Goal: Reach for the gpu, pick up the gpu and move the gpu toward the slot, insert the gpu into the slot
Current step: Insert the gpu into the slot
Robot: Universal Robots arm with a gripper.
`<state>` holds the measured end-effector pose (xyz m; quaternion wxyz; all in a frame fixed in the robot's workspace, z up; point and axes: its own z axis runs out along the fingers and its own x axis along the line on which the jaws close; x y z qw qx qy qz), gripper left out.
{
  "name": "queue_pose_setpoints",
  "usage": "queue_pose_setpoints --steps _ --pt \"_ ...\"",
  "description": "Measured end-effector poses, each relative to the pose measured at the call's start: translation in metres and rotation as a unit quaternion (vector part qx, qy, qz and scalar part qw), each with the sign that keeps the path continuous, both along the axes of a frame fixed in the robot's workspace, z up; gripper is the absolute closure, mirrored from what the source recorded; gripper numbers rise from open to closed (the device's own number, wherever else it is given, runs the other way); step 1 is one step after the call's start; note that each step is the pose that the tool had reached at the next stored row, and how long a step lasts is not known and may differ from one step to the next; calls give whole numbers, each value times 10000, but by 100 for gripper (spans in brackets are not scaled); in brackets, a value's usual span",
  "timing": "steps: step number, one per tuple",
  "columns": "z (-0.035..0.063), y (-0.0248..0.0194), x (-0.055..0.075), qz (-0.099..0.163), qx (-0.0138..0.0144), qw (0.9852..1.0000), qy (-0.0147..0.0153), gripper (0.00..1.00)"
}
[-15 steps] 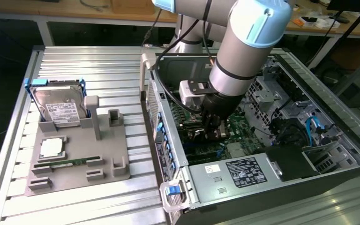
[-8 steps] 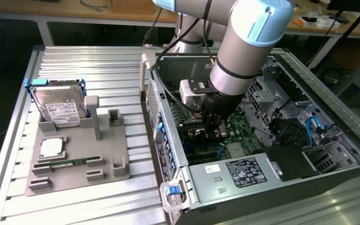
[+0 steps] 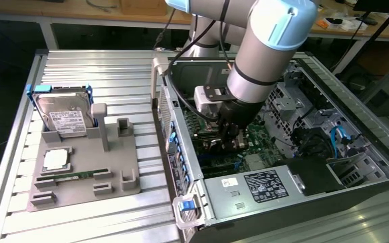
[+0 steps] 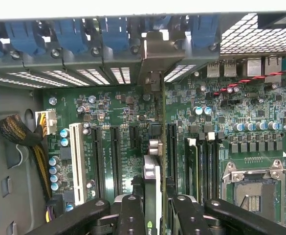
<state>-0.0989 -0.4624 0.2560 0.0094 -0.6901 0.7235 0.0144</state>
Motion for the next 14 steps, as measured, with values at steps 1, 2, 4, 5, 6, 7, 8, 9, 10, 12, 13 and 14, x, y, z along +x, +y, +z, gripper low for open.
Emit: queue_pose_setpoints --steps 1,2,4,5,6,7,8,9,10,12,13,14 --pt "-2 -1 3 -1 2 10000 25 73" --pt "-3 -3 5 -4 3 10000 52 73" --pt "-4 -5 12 -7 2 10000 90 73" --pt "-7 -5 11 -8 2 10000 97 73" --pt "-9 -5 11 -9 2 10000 98 73" --pt "-11 -6 11 -9 1 10000 98 73" --pt "-12 -5 11 -9 1 10000 97 73" --pt "-15 -5 11 -9 1 10000 97 73" --pt "-18 -5 11 -9 2 10000 97 73" --pt "-24 -6 11 -9 1 10000 98 73" --pt "-30 -6 11 -9 0 10000 98 73" --pt "-39 -6 11 -8 -3 10000 99 73"
